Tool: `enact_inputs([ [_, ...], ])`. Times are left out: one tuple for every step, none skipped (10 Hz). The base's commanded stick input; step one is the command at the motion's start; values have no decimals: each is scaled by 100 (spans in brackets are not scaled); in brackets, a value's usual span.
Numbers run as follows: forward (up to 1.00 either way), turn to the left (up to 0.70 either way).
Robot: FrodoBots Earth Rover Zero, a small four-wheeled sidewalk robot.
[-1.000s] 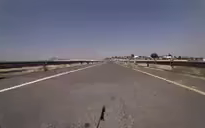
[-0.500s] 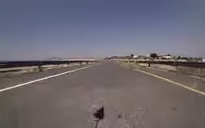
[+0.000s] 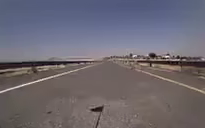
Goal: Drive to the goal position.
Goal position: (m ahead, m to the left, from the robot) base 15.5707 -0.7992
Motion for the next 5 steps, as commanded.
enact_inputs([
  [100,-1],
  [100,-1],
  [100,-1],
  [100,-1],
  [100,-1],
])
